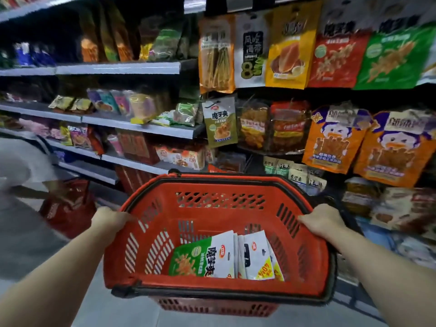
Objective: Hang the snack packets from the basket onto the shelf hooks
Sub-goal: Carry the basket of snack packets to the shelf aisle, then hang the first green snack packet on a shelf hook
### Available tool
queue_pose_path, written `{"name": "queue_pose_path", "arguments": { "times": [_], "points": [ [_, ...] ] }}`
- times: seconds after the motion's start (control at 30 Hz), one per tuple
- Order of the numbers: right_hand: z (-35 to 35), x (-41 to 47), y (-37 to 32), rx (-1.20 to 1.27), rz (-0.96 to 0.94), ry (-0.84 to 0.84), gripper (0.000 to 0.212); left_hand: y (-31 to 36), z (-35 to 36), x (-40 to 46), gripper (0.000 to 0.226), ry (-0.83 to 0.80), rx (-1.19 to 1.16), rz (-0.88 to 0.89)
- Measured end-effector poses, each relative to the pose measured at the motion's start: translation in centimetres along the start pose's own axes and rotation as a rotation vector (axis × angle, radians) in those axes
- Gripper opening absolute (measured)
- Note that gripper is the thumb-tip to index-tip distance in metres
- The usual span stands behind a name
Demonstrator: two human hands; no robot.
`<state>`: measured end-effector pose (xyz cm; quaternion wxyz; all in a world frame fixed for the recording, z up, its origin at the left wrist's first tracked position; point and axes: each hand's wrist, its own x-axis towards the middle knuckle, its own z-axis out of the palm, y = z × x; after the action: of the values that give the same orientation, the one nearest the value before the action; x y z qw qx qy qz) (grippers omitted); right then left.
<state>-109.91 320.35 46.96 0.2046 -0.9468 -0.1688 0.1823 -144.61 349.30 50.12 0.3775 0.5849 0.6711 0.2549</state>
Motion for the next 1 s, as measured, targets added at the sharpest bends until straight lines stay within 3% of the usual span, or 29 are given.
{"name": "queue_pose_path", "arguments": {
  "times": [0.2, 0.43, 0.6, 0.7, 0.8, 1.0],
  "points": [
    [4.1, 0.8, 0.7, 0.063, 0.231, 0.054, 0.044, 1.3, 7.4, 8.3, 0.032, -0.203, 0.079, 0.069],
    [9.7, 2.2, 0.8, 0.132, 0.423, 0.068, 0.042, -2.7, 16.8, 16.2, 0.039, -0.423, 0.167, 0.082],
    [18.4, 5.7, 4.1, 0.152, 0.522, 0.046, 0.046, -11.4, 25.5, 21.5, 0.043, -0.492, 0.247, 0.079],
    [25.0, 9.2, 7.1, 0.188, 0.562, 0.086, 0.039, -15.3, 30.2, 22.3, 0.03, -0.466, 0.342, 0.119],
    [32.7, 13.1, 11.0, 0.231, 0.608, 0.15, 0.037, -20.6, 36.1, 24.4, 0.03, -0.429, 0.375, 0.193],
    [47.2, 19.7, 19.2, 0.235, 0.574, 0.171, 0.05, -31.7, 46.9, 28.3, 0.027, -0.435, 0.444, 0.265]
  ]
}}
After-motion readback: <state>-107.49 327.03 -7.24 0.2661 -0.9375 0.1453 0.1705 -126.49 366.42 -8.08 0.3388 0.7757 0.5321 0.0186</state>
